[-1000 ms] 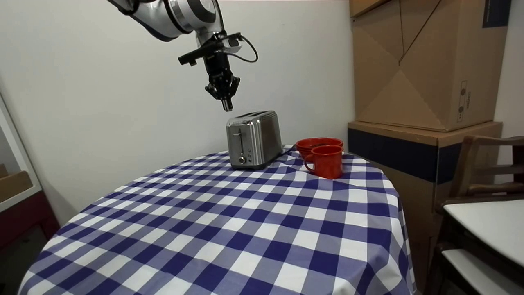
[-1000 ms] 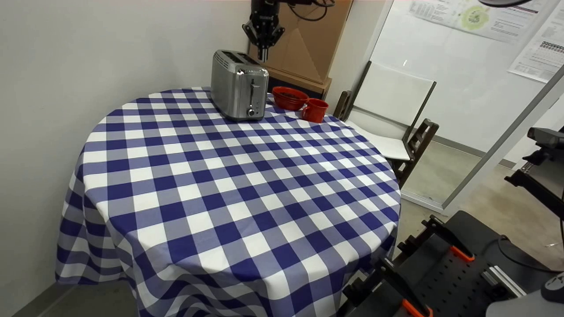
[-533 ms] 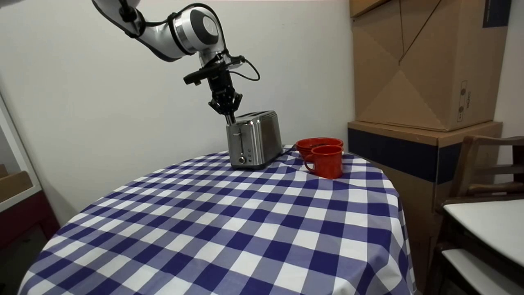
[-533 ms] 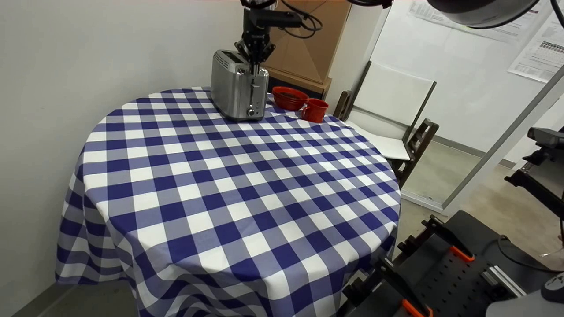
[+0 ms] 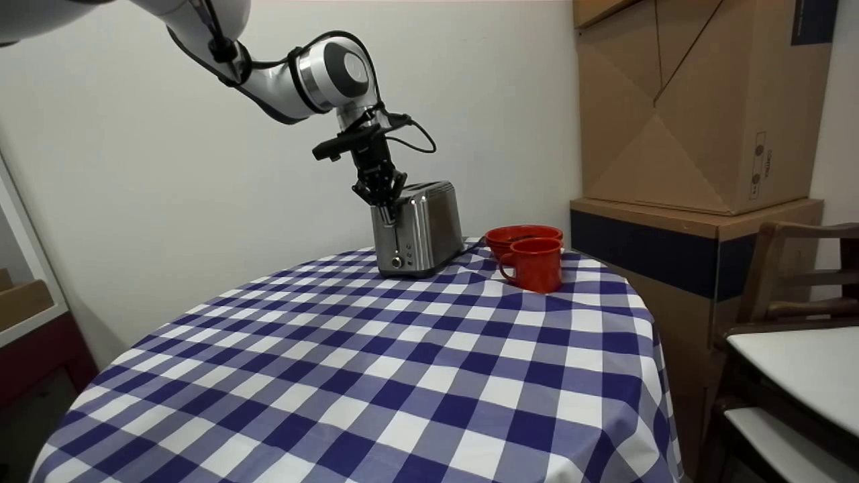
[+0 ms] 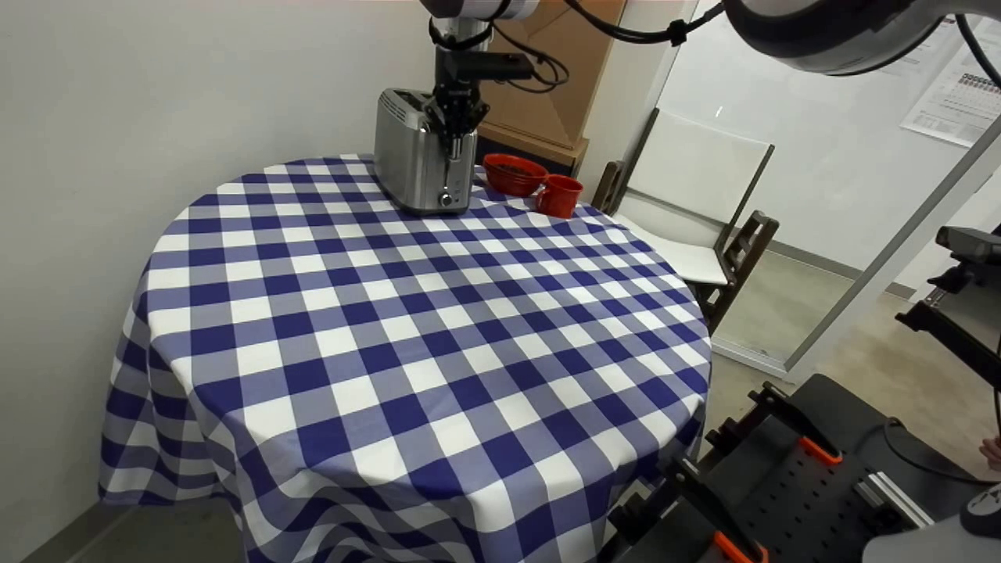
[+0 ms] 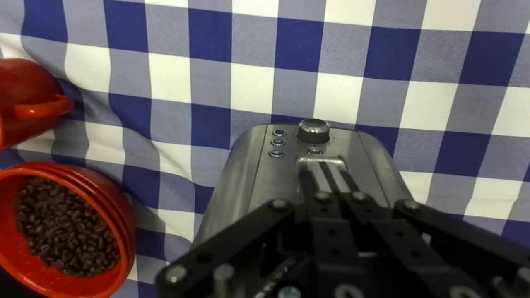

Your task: Push the lever on the silver toaster downwards

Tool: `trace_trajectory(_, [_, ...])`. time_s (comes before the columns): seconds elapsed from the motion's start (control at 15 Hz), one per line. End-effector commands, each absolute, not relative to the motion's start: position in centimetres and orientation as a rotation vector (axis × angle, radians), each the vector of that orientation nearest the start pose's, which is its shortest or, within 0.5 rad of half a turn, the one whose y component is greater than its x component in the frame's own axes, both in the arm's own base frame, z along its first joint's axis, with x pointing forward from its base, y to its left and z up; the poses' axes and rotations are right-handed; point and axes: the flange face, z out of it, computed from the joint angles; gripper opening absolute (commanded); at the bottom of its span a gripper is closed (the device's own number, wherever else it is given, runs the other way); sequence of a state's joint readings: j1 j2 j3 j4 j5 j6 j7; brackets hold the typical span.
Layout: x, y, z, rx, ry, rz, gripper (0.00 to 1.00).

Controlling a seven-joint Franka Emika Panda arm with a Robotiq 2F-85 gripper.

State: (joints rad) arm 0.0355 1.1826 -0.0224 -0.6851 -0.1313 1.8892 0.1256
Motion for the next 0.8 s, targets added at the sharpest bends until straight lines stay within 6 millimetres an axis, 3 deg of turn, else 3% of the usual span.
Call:
trace_trajectory(0.0, [80.8,0.6,21.7,-3.296,0.064,-0.059,0.0])
trace_trajectory(0.47, [79.9,0.8,16.0,-3.299,0.01,0.032,0.0])
trace_trajectory(0.73, [79.7,1.0,15.0,-3.292,-0.015,0.058,0.0])
